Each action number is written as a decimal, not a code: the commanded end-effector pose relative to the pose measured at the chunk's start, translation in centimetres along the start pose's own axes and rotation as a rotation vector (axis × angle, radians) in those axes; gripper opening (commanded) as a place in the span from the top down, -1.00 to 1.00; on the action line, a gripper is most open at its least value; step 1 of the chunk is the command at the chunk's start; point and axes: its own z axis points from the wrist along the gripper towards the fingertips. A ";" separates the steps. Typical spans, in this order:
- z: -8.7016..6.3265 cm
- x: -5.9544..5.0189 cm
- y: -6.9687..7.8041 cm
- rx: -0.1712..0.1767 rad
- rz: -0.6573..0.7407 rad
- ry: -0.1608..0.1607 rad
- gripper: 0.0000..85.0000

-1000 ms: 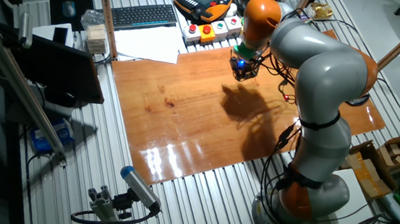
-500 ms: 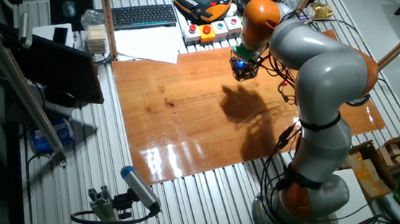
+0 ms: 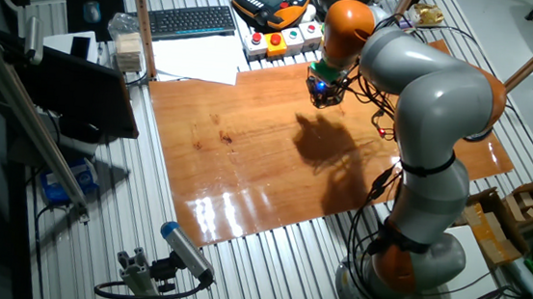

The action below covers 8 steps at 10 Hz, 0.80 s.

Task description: Play Jenga

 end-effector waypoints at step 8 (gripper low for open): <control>2.9 -1.0 2.2 -0.018 0.047 -0.023 0.98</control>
